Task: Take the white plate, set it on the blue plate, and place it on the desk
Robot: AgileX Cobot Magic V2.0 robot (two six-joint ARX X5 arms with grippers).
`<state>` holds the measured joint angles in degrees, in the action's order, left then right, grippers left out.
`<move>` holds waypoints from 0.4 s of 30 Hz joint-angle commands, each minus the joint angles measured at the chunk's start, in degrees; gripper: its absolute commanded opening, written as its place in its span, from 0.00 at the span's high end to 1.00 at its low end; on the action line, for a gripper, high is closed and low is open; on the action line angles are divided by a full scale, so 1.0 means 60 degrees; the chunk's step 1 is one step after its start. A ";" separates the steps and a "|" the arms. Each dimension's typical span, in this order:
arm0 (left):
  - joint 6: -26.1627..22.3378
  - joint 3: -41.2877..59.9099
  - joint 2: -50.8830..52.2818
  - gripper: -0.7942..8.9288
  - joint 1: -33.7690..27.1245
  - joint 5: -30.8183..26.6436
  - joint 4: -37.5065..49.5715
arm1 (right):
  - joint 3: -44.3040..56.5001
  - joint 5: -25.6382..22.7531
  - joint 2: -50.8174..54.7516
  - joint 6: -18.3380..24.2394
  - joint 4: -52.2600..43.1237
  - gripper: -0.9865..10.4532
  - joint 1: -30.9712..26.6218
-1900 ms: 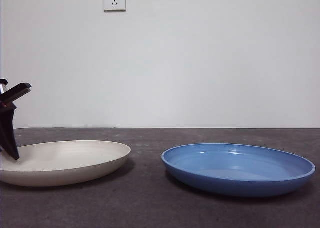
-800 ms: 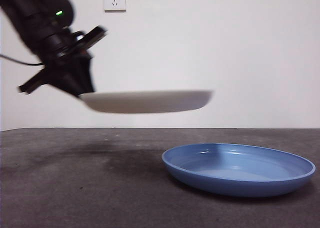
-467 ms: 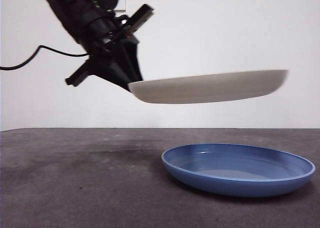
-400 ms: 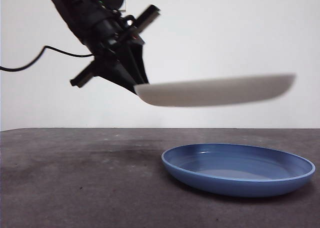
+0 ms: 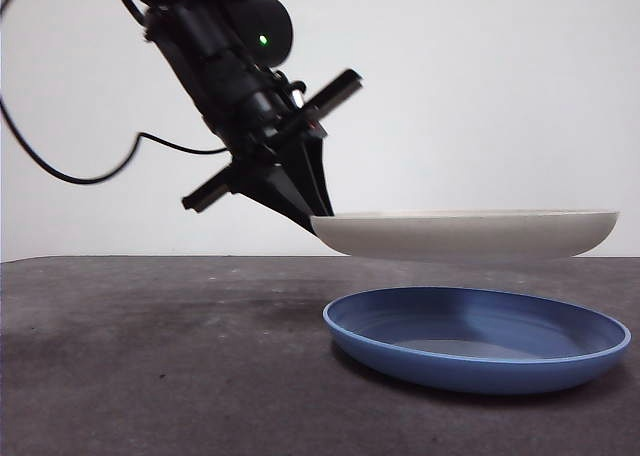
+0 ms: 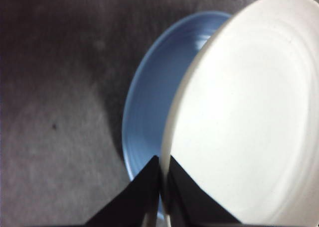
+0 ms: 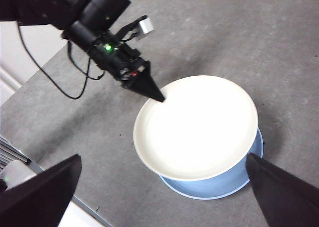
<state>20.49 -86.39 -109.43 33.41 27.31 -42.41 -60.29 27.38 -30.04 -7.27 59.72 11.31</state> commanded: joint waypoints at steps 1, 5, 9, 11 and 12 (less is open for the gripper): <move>-0.0055 -0.0557 -0.0554 0.90 0.0171 0.0036 -0.0087 | -0.0168 0.0044 -0.0025 0.0113 -0.0073 0.44 0.0033; -0.0047 -0.0721 -0.0973 0.90 0.0251 0.0033 -0.0160 | -0.0168 0.0044 -0.0025 0.0117 -0.0073 0.44 0.0033; -0.0091 -0.0827 -0.1348 0.90 0.0379 0.0015 -0.0262 | -0.0168 0.0036 -0.0025 0.0117 -0.0084 0.44 0.0033; -0.0157 -0.0827 -0.1486 0.90 0.0441 -0.0015 -0.0211 | -0.0168 0.0040 -0.0025 0.0117 -0.0084 0.44 0.0033; -0.0179 -0.0827 -0.1523 0.90 0.0452 -0.0095 -0.0208 | -0.0168 0.0040 -0.0025 0.0117 -0.0080 0.44 0.0033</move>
<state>20.27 -89.62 -117.40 35.48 26.85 -44.12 -60.29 27.40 -30.04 -7.27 59.72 11.31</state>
